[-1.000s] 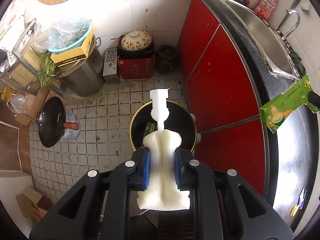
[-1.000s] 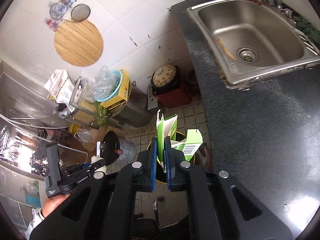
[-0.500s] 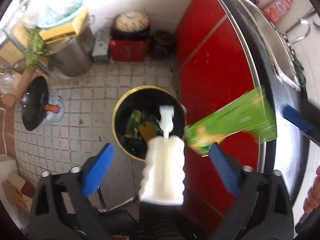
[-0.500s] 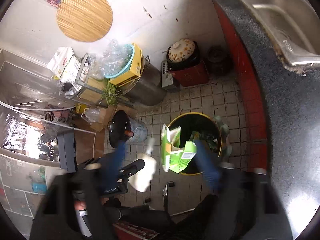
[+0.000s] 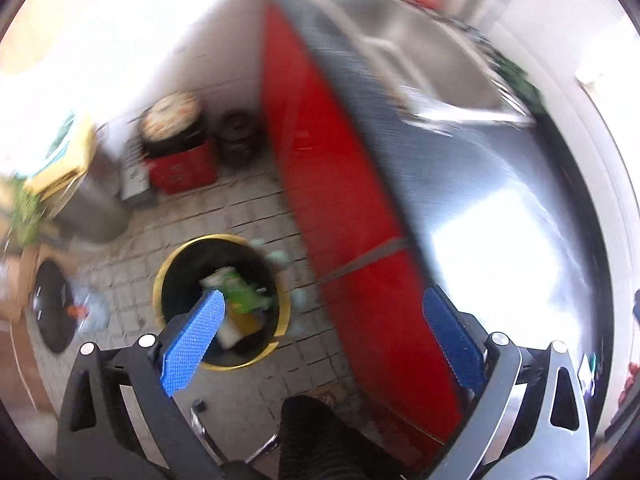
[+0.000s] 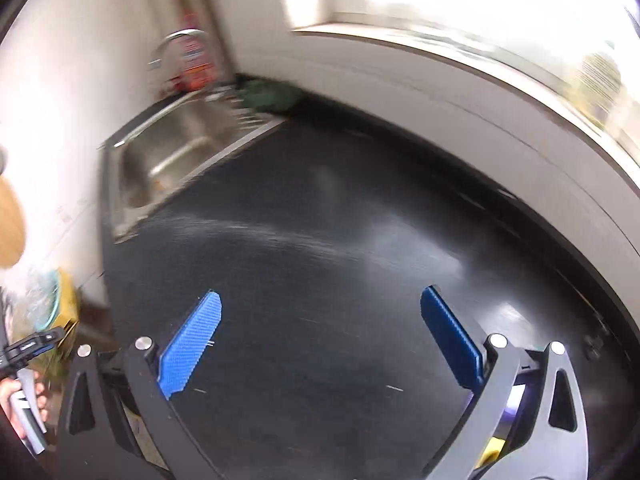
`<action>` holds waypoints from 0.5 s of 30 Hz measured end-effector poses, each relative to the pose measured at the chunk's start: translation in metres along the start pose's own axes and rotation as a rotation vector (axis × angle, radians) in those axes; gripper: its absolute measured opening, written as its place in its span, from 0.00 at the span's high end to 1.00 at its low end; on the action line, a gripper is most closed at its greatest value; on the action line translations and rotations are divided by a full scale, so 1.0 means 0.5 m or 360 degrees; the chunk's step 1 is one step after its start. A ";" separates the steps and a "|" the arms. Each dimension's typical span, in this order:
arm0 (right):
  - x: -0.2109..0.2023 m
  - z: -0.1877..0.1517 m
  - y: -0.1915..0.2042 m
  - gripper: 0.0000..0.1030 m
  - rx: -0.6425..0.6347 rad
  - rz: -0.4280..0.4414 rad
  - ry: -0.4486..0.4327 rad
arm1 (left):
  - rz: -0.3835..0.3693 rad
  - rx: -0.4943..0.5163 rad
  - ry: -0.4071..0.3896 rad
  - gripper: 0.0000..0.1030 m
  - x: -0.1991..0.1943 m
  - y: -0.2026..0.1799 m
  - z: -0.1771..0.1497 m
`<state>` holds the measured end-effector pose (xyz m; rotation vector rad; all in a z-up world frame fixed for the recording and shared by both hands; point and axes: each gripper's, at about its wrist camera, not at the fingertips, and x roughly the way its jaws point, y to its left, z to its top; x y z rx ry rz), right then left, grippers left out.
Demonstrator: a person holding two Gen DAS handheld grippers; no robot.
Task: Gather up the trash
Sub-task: 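Bring both open tools back over the countertop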
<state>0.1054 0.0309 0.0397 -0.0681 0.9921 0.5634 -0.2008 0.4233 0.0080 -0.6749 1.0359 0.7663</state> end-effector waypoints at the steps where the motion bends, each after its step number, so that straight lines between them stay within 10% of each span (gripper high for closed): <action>1: -0.014 -0.025 -0.093 0.06 0.0121 -0.0106 0.0013 | -0.0061 0.0121 0.0015 0.06 0.011 -0.072 0.003; 7: -0.130 -0.240 -0.503 0.06 0.0754 -0.0576 0.0075 | -0.0243 0.0812 0.0106 0.06 0.050 -0.435 -0.044; 15: -0.218 -0.505 -0.633 0.06 0.1123 -0.0692 0.0215 | -0.0456 0.1590 0.0238 0.06 0.066 -0.821 -0.212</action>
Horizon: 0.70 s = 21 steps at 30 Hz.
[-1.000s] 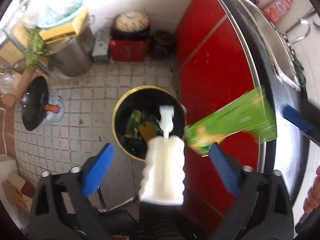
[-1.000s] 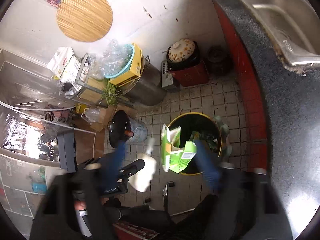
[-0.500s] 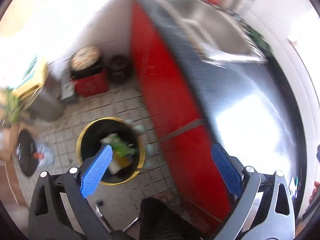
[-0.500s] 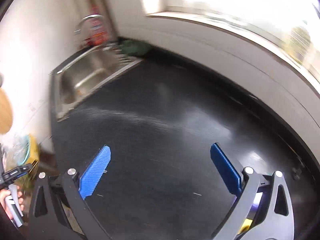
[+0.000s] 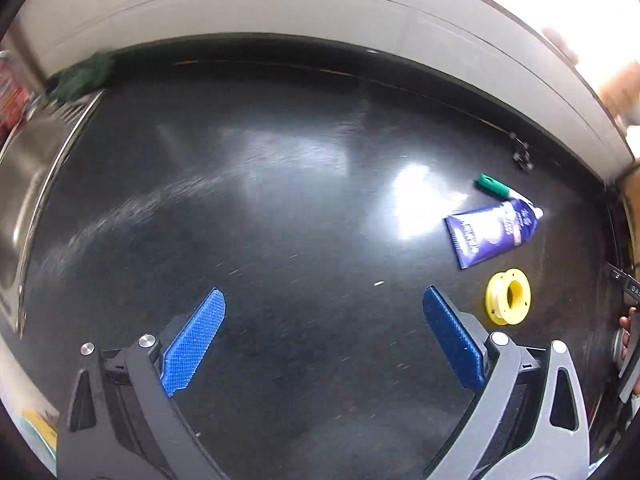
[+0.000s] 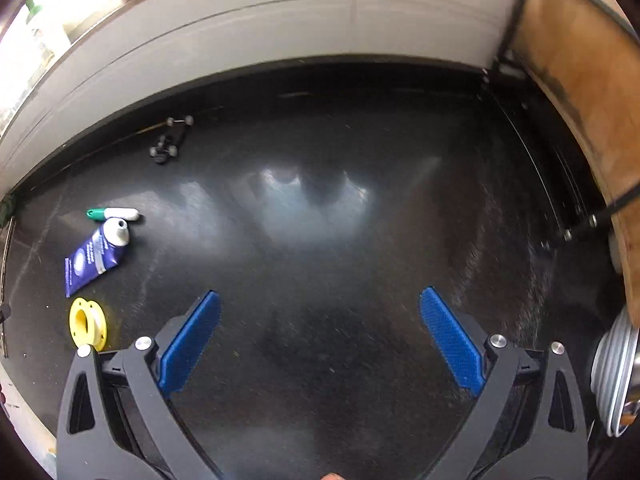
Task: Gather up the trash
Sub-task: 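Bring both open tools back over the countertop, then close left tool on the blue toothpaste tube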
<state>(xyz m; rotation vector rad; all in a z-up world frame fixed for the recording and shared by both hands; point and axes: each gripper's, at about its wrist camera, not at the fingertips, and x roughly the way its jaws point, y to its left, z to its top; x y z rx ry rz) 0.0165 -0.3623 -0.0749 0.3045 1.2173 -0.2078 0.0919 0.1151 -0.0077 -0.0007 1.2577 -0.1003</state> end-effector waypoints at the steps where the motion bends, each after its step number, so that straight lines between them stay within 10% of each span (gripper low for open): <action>1: 0.002 -0.017 -0.021 0.06 0.0043 0.0002 0.0018 | -0.0023 0.0100 0.0021 0.06 0.016 -0.045 0.017; 8: -0.005 -0.103 -0.140 0.06 0.0242 0.0040 0.0103 | -0.0028 0.0676 0.0145 0.06 0.123 -0.265 0.071; 21: -0.051 -0.159 -0.218 0.06 0.0436 0.0041 0.0089 | -0.0132 0.1131 0.0336 0.05 0.240 -0.398 0.099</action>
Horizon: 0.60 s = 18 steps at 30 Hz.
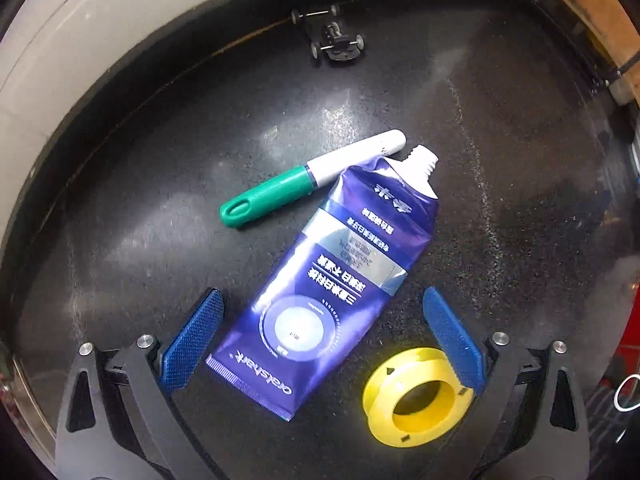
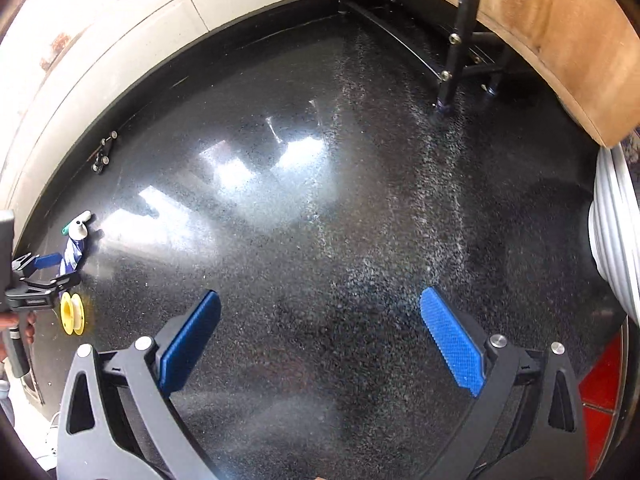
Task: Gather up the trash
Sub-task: 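Close left tool on the blue toothpaste tube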
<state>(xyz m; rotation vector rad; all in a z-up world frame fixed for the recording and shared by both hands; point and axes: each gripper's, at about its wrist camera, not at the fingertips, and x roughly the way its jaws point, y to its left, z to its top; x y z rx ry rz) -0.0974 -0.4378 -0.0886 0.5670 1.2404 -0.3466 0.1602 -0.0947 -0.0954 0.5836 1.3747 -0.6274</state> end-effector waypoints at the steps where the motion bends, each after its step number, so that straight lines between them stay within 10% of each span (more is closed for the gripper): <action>1: -0.004 -0.002 0.000 0.06 0.0004 0.0000 -0.0003 | -0.0002 0.0016 -0.0019 0.05 0.002 0.001 0.005; 7: -0.010 -0.023 -0.002 0.06 0.0049 0.0014 0.0012 | 0.0021 -0.0090 -0.0045 0.14 0.012 0.010 0.042; 9: -0.005 -0.030 0.000 0.06 0.0061 0.0016 0.0023 | 0.0023 -0.0076 -0.0108 0.46 -0.008 0.000 0.039; 18: 0.020 -0.013 0.093 0.06 -0.0086 0.0079 0.0061 | -0.0004 -0.0488 -0.0116 0.50 -0.032 0.158 -0.039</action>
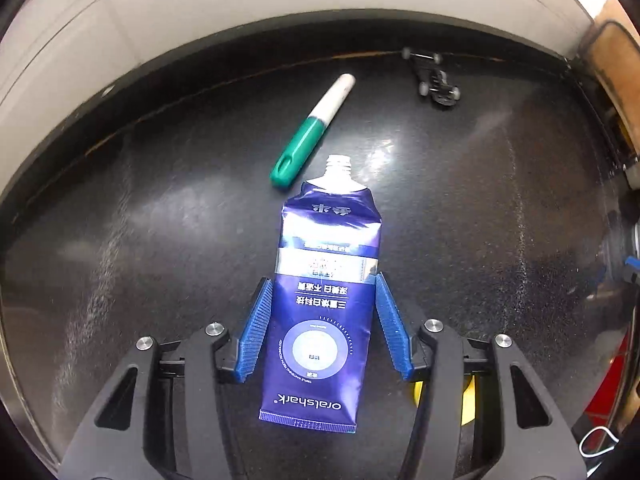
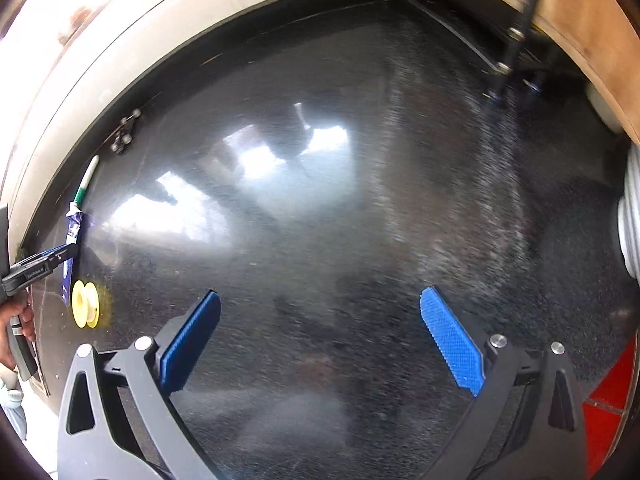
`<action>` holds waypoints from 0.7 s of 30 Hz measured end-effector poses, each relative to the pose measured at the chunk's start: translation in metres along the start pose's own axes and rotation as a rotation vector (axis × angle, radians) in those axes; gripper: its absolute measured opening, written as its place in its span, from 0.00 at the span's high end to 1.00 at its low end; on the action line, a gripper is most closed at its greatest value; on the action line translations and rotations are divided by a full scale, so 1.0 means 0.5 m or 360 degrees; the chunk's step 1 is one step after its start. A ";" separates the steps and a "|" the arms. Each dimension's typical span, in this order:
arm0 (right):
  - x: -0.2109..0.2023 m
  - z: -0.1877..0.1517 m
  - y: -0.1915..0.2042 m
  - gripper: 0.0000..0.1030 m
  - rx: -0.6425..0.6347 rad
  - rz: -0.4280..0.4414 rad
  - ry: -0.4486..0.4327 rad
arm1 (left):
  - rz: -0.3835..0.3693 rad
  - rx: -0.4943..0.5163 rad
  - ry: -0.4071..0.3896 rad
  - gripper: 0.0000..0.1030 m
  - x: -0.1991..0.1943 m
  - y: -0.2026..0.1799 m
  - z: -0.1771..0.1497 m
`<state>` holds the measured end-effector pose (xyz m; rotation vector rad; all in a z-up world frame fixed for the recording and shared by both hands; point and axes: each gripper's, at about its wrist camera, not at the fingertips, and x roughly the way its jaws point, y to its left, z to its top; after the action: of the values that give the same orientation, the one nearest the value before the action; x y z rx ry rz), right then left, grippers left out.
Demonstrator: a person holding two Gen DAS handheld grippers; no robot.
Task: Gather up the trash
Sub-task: 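Close left tool on the blue toothpaste tube, then grasp the yellow tape roll with right tool while left tool holds the tube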
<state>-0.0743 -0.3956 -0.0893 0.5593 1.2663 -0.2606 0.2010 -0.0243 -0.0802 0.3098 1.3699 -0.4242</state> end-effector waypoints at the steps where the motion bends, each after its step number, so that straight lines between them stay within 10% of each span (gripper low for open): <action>1: 0.004 0.005 0.021 0.06 -0.0038 0.0016 0.0005 | 0.0012 -0.0033 -0.0006 0.50 -0.006 0.020 -0.007; 12: 0.077 0.028 0.280 0.06 -0.0576 0.0111 0.0104 | 0.0195 -0.0512 -0.0069 0.50 -0.081 0.246 -0.128; 21: 0.095 0.034 0.371 0.06 -0.0685 0.0156 0.0128 | 0.0307 -0.0914 -0.0116 0.50 -0.169 0.357 -0.359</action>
<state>0.0432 -0.2435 -0.0845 0.2617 1.3202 0.1185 0.1150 0.2241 -0.0349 -0.0487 1.3160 0.1237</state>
